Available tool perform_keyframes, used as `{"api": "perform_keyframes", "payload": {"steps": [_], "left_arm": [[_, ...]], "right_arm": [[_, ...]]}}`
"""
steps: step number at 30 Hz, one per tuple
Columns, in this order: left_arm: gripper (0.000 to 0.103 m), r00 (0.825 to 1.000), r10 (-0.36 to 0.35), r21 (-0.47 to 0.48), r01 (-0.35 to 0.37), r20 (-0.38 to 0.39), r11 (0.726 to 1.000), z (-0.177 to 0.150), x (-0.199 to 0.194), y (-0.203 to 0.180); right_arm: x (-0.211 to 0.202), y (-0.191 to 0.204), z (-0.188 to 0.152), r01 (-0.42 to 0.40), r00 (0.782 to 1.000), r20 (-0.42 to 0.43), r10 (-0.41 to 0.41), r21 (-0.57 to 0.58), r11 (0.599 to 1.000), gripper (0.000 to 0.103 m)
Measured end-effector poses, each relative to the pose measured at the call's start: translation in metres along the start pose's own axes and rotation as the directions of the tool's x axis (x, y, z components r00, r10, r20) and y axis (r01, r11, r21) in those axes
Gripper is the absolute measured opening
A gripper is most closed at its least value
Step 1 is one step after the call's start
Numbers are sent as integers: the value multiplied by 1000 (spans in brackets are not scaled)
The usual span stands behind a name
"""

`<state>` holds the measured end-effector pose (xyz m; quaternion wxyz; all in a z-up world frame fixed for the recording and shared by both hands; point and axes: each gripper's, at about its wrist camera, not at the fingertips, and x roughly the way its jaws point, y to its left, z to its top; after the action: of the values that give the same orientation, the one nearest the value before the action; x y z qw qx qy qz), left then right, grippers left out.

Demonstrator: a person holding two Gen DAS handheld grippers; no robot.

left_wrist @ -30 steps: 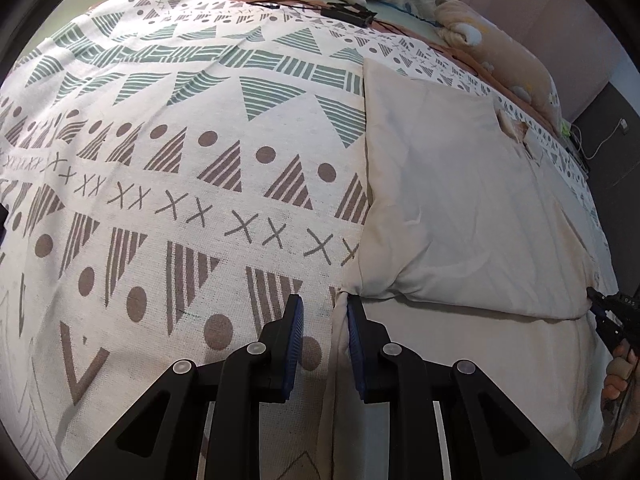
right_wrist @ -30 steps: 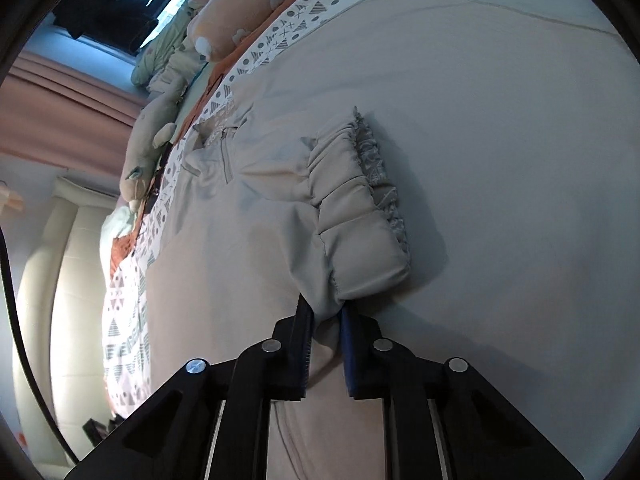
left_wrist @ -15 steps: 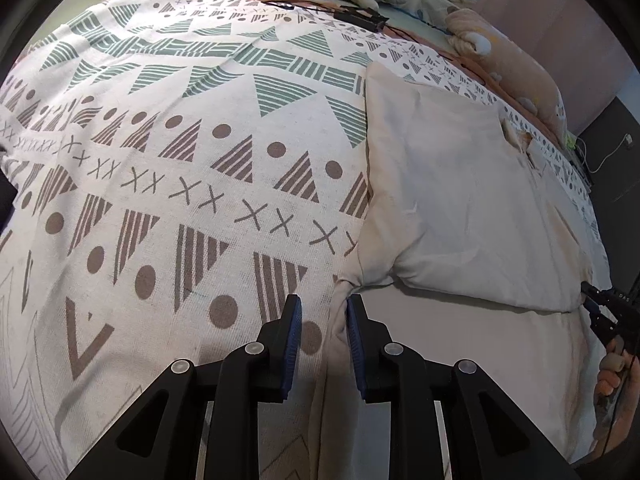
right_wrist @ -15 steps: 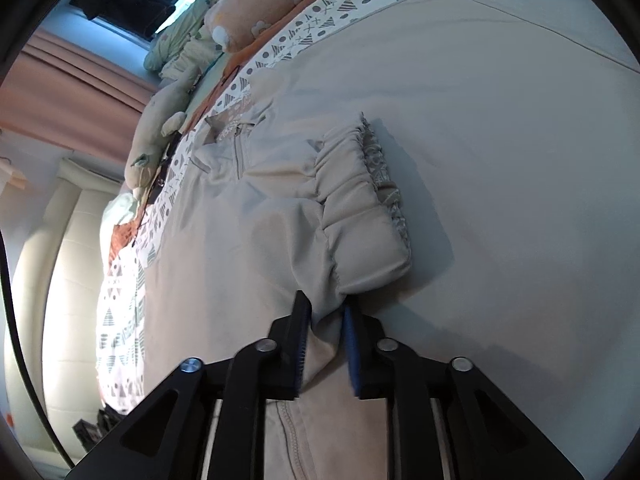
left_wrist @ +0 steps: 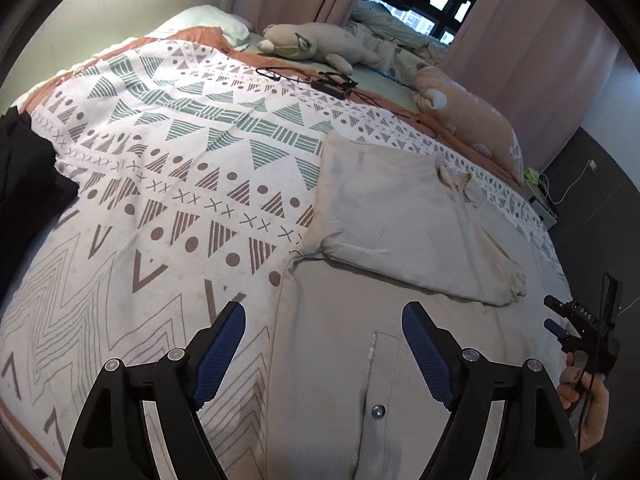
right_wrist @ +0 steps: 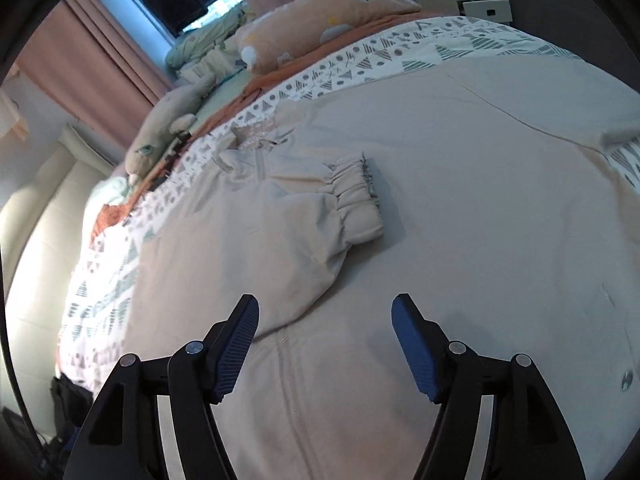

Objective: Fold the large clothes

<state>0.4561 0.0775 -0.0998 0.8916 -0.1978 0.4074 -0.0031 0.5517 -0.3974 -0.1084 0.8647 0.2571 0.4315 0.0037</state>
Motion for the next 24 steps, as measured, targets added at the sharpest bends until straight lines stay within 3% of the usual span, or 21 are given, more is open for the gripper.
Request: {"api": "perform_keyframes", "payload": {"steps": [2, 8, 18, 24], "left_arm": [[81, 1000, 8, 14, -8, 20, 1000, -9, -14, -1], [81, 995, 30, 59, -36, 93, 998, -33, -52, -2], [81, 985, -39, 122, 19, 169, 992, -62, -99, -26], [81, 980, -80, 145, 53, 183, 988, -75, -113, -48]], "right_arm": [[-12, 1, -13, -18, 1000, 4, 18, -16, 1000, 70], [-59, 10, -46, 76, 993, 98, -64, -116, 990, 70], [-136, 6, -77, 154, 972, 207, -109, -214, 965, 70], [-173, -16, -80, 180, 962, 241, -129, -202, 963, 70]]}}
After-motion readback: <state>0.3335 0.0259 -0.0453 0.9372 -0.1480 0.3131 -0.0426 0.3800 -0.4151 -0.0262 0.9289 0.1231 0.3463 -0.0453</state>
